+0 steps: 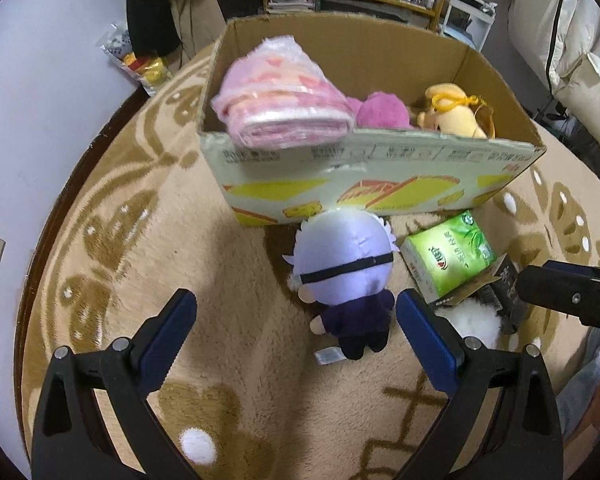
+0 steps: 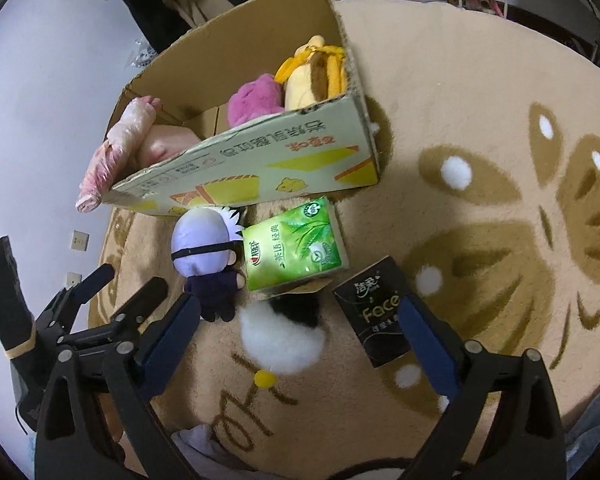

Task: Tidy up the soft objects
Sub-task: 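Withdraw both tools from the box toward the remaining items, then grasp lavender plush doll with left tool while right tool grasps white pom-pom toy, then lift doll and pom-pom toy and carry both over the box, then lower doll and pom-pom toy into the box and open both tools, then withdraw both tools from the box toward the two tissue packs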

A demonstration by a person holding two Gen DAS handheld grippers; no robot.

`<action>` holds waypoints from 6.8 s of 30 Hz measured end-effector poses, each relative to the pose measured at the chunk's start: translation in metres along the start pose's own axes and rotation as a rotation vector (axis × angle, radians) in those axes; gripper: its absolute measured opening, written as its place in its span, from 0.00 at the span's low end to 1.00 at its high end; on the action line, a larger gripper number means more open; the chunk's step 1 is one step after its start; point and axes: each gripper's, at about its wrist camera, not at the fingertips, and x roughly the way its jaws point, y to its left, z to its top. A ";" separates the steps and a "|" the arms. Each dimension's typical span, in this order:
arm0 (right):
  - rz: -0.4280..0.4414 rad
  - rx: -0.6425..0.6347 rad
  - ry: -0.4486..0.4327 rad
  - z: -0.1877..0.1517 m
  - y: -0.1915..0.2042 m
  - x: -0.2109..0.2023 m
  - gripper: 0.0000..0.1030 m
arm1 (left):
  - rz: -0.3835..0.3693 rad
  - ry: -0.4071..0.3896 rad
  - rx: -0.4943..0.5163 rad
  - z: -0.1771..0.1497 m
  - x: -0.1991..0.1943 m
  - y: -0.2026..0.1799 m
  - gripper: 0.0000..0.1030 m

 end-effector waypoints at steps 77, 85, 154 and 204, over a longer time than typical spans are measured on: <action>0.077 -0.030 0.053 0.002 0.035 0.048 0.33 | 0.020 0.076 0.064 -0.032 0.073 -0.040 0.40; 0.082 -0.096 -0.091 0.009 0.036 0.010 0.33 | 0.025 0.005 0.037 -0.040 0.042 -0.032 0.40; 0.097 -0.220 -0.618 0.062 0.038 -0.077 0.33 | -0.012 -0.454 0.069 0.080 -0.053 -0.038 0.42; 0.000 -0.189 -0.477 0.015 0.017 -0.110 1.00 | -0.055 -0.359 0.014 0.041 -0.080 -0.036 0.94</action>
